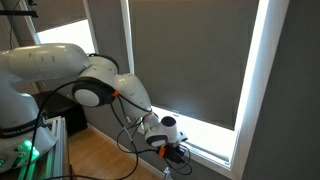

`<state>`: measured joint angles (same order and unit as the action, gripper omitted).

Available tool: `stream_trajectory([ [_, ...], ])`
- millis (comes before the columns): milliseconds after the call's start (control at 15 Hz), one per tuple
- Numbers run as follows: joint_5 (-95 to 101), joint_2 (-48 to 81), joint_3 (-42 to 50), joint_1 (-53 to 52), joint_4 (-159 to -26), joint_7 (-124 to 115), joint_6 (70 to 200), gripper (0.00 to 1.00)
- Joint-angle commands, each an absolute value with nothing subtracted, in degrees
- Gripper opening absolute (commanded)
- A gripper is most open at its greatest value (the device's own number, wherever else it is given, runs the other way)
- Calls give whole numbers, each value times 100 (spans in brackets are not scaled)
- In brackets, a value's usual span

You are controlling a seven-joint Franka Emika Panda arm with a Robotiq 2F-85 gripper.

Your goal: Pull the blinds downwards

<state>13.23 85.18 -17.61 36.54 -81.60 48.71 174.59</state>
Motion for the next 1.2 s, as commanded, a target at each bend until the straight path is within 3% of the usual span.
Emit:
stream_trajectory([
  [0,1370,8518,-1817,3645,-8177,5018,17439,57],
  [133,1328,8518,-1723,3523,-8112,4940,17301,82],
  [400,1138,8023,-1272,3068,-8543,4447,16858,100],
  [1133,1206,5196,-634,1892,-11376,2458,16905,100],
])
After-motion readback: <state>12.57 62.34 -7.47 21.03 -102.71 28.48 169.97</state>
